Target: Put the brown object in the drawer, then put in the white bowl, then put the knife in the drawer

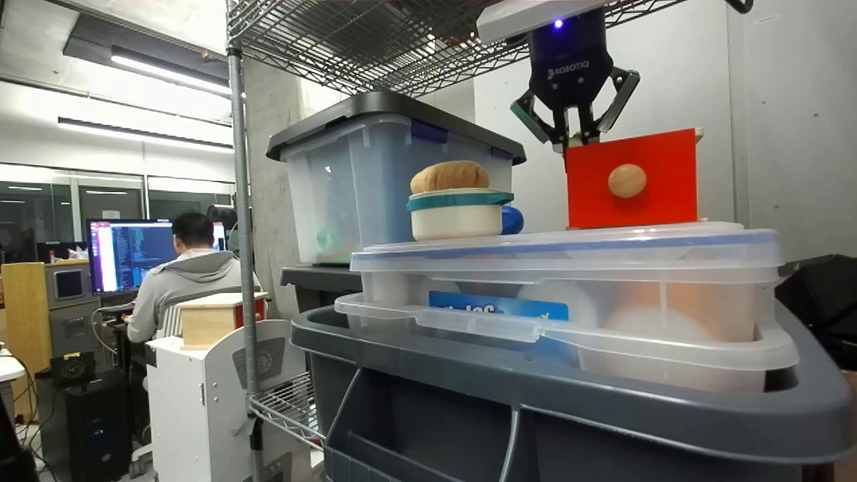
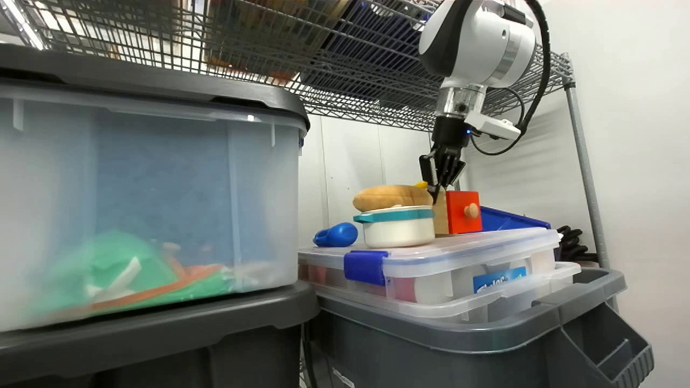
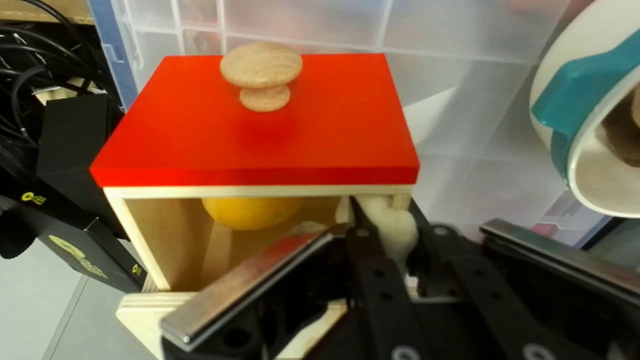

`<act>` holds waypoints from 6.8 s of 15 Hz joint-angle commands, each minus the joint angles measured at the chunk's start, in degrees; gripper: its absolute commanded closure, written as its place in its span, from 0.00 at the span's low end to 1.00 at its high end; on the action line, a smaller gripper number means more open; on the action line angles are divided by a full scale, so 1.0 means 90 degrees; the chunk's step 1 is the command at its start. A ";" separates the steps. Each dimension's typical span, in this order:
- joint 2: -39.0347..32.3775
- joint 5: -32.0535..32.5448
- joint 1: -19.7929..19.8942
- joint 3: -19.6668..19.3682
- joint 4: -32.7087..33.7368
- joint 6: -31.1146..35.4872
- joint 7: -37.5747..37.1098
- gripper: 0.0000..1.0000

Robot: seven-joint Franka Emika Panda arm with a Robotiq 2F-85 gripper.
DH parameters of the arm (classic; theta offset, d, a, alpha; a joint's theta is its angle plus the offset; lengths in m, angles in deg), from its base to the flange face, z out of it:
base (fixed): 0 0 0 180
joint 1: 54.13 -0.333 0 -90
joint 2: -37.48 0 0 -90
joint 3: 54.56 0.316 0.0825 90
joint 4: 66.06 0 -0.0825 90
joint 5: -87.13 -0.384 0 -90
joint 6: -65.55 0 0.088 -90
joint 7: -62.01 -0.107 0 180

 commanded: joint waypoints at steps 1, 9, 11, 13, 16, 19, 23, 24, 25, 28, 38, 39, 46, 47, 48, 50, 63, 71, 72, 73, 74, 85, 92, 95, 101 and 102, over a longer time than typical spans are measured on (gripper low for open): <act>0.0059 -0.0128 0.0157 0.0142 0.0064 -0.0120 0.0097 0.96; 0.0321 -0.0194 0.0148 0.0192 -0.0205 -0.0117 0.0209 0.96; 0.0364 -0.0212 0.0142 0.0201 -0.0284 -0.0110 0.0229 0.96; 0.0376 -0.0213 0.0138 0.0200 -0.0334 -0.0110 0.0230 0.96; 0.0418 -0.0232 0.0142 0.0199 -0.0391 -0.0131 0.0272 0.93; 0.0455 -0.0229 0.0135 0.0198 -0.0441 -0.0144 0.0276 0.53; 0.0543 -0.0244 0.0127 0.0184 -0.0540 -0.0153 0.0302 0.23; 0.0571 -0.0248 0.0122 0.0181 -0.0573 -0.0154 0.0313 0.17; 0.0593 -0.0257 0.0118 0.0178 -0.0589 -0.0159 0.0323 0.08; 0.0652 -0.0283 0.0109 0.0160 -0.0637 -0.0167 0.0339 0.12; 0.0931 -0.0365 0.0062 0.0133 -0.0728 -0.0286 0.0339 0.00; 0.0955 -0.0357 0.0048 0.0126 -0.0711 -0.0311 0.0336 0.00; 0.0950 -0.0367 -0.0036 0.0141 -0.0702 -0.0001 0.0561 0.00; 0.0948 -0.0371 -0.0038 0.0149 -0.0704 0.0026 0.0620 0.00; 0.0937 -0.0361 -0.0044 0.0155 -0.0701 0.0030 0.0650 0.00; 0.0968 -0.0394 -0.0053 0.0165 -0.0699 -0.0112 0.0702 0.00; 0.1923 -0.0787 -0.0491 0.0166 -0.1514 -0.0716 0.0875 0.00; 0.1483 -0.0734 -0.0775 0.0251 -0.1388 -0.0908 0.1184 0.00; 0.1462 -0.0719 -0.0788 0.0265 -0.1400 -0.0908 0.1223 0.00; 0.1436 -0.0708 -0.0792 0.0275 -0.1404 -0.0917 0.1254 0.00; 0.1395 -0.0712 -0.0790 0.0280 -0.1388 -0.0919 0.1285 0.00; 0.1365 -0.0747 -0.0776 0.0316 -0.1363 -0.1009 0.1381 0.39; 0.1383 -0.0745 -0.0768 0.0308 -0.1334 -0.1160 0.1436 0.92; 0.1385 -0.0735 -0.0764 0.0303 -0.1302 -0.1203 0.1446 0.98; 0.1359 -0.0690 -0.0774 0.0311 -0.1185 -0.1209 0.1399 0.47; 0.1349 -0.0700 -0.0780 0.0318 -0.1157 -0.1236 0.1432 0.38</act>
